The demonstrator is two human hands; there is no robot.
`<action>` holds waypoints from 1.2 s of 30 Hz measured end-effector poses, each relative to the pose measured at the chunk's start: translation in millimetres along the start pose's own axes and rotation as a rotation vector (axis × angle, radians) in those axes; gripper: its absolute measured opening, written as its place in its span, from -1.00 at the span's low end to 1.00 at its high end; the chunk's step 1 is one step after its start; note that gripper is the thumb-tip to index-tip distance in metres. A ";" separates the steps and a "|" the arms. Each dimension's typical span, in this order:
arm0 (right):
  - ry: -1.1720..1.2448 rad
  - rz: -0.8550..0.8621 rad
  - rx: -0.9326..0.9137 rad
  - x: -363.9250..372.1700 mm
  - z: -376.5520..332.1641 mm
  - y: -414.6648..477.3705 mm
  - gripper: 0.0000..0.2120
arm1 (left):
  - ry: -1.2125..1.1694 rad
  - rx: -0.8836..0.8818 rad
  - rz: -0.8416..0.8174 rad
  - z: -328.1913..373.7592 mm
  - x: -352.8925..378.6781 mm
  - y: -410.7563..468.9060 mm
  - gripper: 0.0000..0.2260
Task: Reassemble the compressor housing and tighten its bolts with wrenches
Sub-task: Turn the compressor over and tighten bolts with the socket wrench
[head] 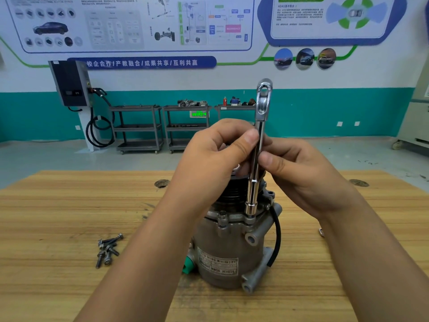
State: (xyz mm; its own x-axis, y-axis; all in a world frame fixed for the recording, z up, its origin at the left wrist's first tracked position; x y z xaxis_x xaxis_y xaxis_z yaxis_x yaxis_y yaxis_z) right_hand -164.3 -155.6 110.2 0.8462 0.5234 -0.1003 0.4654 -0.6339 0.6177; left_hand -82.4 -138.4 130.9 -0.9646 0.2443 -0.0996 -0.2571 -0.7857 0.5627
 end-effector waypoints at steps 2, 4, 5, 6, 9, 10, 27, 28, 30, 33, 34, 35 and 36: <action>0.013 0.011 0.004 0.4 1.0 0.5 -0.74 | -0.034 -0.009 -0.010 -0.5 1.2 -1.0 -0.86; -0.005 0.033 0.003 -1.6 1.8 1.4 -0.69 | -0.038 0.002 0.003 -0.1 1.2 -1.4 -0.87; -0.021 0.043 0.000 -2.4 1.8 1.9 -0.66 | -0.032 0.013 0.013 0.5 1.0 -1.5 -0.90; -0.037 0.051 -0.003 -3.2 1.6 2.1 -0.63 | -0.030 0.023 0.026 1.3 0.8 -1.5 -0.91; -0.059 0.062 -0.002 -4.3 2.1 2.3 -0.58 | -0.042 0.043 0.070 2.8 -2.7 -1.3 -0.86; -0.064 0.064 -0.001 -4.5 2.2 2.5 -0.57 | -0.043 0.045 0.074 3.2 -3.3 -1.3 -0.85; 0.018 0.019 0.015 -0.6 -0.6 -0.3 -0.76 | 0.000 -0.001 0.056 -3.4 -5.7 1.1 -0.82; 0.018 0.022 0.013 0.0 -0.6 -0.1 -0.78 | -0.009 -0.004 0.050 -3.9 -5.2 0.9 -0.81; 0.024 0.031 0.010 0.7 -1.4 0.6 -0.79 | -0.032 -0.004 0.043 -4.1 -4.9 0.5 -0.79; 0.016 0.054 0.006 -1.7 -1.7 1.1 -0.78 | -0.041 -0.001 0.053 -2.5 -5.7 -0.2 -0.78; 0.013 0.060 0.003 -2.5 -2.2 1.1 -0.79 | -0.037 0.003 0.056 -1.8 -5.6 -0.3 -0.79; 0.010 0.064 -0.002 -3.2 -2.3 0.9 -0.79 | -0.031 0.010 0.062 -1.1 -5.5 -0.5 -0.80; 0.007 0.065 -0.006 -3.6 -2.6 0.9 -0.77 | -0.026 0.016 0.072 -0.6 -6.0 -0.6 -0.82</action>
State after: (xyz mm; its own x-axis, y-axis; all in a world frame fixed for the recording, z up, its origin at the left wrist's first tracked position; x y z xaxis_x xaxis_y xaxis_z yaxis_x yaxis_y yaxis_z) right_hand -167.6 -156.6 113.2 0.8728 0.4851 -0.0540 0.4075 -0.6633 0.6277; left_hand -76.5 -139.7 130.6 -0.9787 0.2020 -0.0374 -0.1858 -0.7927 0.5805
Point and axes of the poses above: each hand's wrist, its own y-axis towards the middle knuckle, its own x-axis out of the palm, z = x × y, the point moved 10 cm from there along y, towards the middle knuckle, and after that the axes turned 3 degrees about -x, right-handed, at the moved point
